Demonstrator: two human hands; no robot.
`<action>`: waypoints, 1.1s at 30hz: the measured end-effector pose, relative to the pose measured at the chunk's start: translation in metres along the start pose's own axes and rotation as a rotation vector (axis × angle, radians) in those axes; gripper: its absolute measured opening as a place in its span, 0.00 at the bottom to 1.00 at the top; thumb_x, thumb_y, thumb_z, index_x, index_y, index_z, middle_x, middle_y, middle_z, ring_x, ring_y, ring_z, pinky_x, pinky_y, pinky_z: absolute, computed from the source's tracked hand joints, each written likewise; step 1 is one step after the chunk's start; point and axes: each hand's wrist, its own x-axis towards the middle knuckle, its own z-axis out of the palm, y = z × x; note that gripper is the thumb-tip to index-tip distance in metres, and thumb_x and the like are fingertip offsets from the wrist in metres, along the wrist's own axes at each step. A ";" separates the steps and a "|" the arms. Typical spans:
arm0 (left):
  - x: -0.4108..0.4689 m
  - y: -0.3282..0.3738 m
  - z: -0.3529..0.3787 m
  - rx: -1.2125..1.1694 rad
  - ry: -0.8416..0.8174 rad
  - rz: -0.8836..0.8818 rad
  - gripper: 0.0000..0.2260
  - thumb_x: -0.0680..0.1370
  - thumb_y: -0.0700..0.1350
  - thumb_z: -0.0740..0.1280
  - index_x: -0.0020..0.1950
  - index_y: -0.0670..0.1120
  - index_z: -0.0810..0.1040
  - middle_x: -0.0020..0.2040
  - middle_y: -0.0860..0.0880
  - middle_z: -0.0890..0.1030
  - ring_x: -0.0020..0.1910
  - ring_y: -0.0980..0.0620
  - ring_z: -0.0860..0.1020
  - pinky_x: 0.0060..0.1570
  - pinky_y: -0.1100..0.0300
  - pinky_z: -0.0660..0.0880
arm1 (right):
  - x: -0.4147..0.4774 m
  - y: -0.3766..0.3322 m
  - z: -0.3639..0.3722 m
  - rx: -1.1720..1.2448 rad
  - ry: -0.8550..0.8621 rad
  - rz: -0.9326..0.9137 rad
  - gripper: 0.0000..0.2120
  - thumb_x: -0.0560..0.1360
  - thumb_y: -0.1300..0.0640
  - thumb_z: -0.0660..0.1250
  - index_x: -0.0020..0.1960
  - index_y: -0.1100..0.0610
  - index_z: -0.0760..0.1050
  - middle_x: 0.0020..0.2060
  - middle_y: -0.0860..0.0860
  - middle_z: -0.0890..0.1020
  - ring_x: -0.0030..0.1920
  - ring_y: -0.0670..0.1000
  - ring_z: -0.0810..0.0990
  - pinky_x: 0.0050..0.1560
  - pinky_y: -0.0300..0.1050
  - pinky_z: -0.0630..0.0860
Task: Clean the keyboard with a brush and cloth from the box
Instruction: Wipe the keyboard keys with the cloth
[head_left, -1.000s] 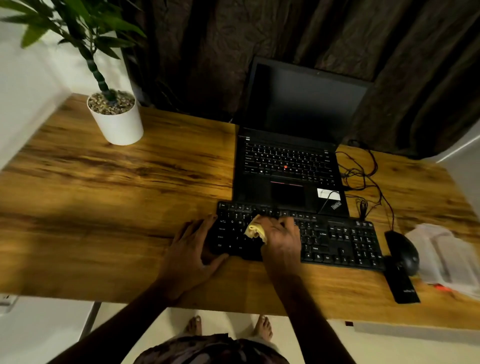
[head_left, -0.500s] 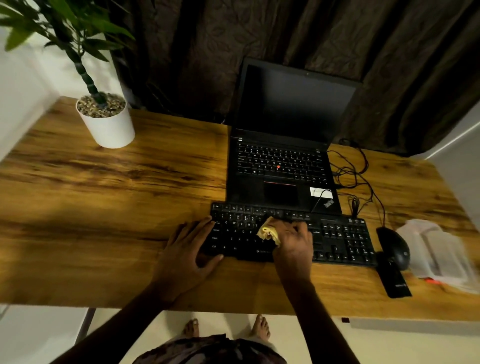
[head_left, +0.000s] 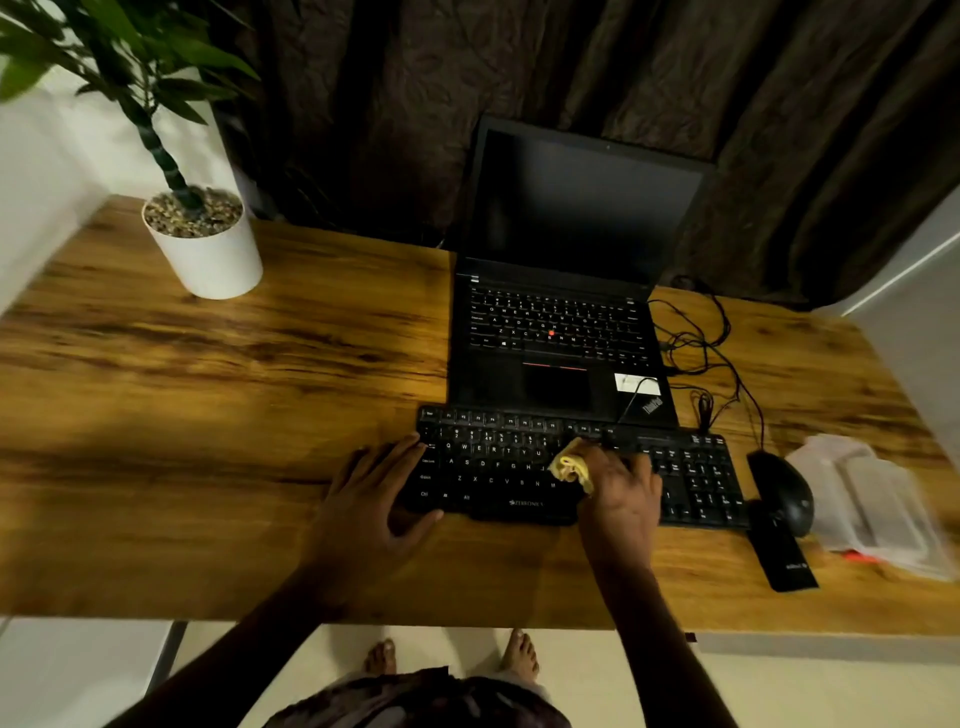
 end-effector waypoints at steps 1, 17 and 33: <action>0.000 0.000 0.001 0.001 0.002 0.007 0.36 0.75 0.72 0.59 0.79 0.58 0.57 0.79 0.58 0.58 0.77 0.49 0.59 0.72 0.40 0.64 | 0.002 0.007 -0.002 -0.011 -0.009 0.055 0.30 0.65 0.72 0.69 0.61 0.48 0.78 0.56 0.51 0.84 0.57 0.57 0.73 0.50 0.49 0.67; -0.001 0.002 0.000 0.000 0.016 0.000 0.36 0.75 0.72 0.58 0.79 0.58 0.58 0.79 0.57 0.60 0.77 0.49 0.59 0.70 0.39 0.65 | 0.005 0.017 -0.009 0.012 0.012 0.204 0.27 0.65 0.71 0.72 0.60 0.53 0.78 0.52 0.57 0.84 0.56 0.62 0.75 0.53 0.56 0.69; 0.000 0.001 -0.001 -0.011 0.007 0.000 0.37 0.74 0.72 0.58 0.79 0.58 0.57 0.79 0.58 0.58 0.77 0.48 0.59 0.72 0.41 0.62 | 0.022 -0.007 -0.003 0.058 -0.045 0.229 0.23 0.68 0.64 0.70 0.63 0.56 0.76 0.54 0.58 0.83 0.60 0.61 0.73 0.58 0.54 0.69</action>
